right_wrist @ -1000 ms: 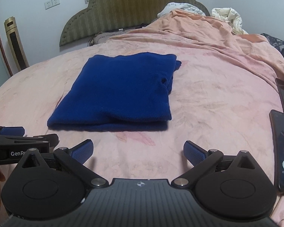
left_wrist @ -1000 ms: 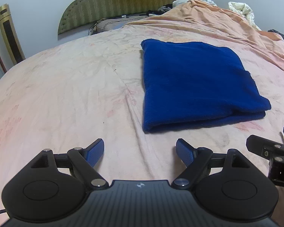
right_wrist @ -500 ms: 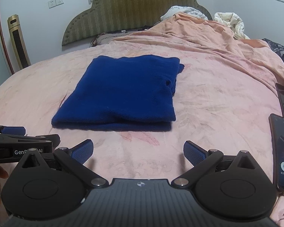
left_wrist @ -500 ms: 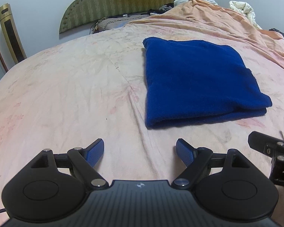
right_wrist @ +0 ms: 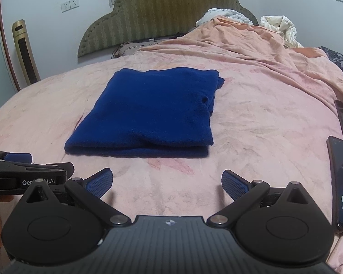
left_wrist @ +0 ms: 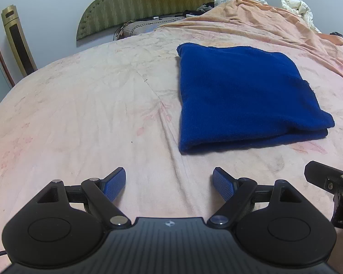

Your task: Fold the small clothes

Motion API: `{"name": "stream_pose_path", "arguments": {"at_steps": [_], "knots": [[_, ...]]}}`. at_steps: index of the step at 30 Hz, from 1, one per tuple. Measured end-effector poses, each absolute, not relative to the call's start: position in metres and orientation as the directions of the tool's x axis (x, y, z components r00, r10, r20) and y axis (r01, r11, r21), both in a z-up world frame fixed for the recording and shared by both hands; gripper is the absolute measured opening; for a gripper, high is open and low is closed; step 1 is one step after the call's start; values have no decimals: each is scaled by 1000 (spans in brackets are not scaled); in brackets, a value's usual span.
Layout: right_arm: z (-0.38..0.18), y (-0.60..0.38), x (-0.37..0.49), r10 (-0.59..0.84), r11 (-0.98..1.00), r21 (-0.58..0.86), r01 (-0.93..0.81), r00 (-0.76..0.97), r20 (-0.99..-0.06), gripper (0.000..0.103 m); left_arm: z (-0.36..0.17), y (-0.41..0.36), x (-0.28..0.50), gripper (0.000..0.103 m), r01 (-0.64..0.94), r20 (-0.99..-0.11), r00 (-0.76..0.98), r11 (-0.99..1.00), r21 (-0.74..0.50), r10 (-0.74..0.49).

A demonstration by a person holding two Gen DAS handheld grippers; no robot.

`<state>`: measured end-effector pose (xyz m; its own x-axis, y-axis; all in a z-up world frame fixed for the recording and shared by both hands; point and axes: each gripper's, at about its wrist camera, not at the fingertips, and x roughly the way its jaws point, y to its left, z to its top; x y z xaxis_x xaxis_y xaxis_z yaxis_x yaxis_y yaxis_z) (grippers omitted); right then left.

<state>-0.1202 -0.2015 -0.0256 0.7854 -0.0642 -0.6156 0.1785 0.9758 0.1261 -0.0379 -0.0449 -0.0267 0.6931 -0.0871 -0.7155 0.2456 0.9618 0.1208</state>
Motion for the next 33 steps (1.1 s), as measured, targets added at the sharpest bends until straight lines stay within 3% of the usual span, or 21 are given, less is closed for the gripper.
{"name": "stream_pose_path", "arguments": {"at_steps": [33], "knots": [[-17,-193,-122,-74,979,105,172,791,-608,103,-24,-43,-37,84,251,-717,689,963,98,-107]]}}
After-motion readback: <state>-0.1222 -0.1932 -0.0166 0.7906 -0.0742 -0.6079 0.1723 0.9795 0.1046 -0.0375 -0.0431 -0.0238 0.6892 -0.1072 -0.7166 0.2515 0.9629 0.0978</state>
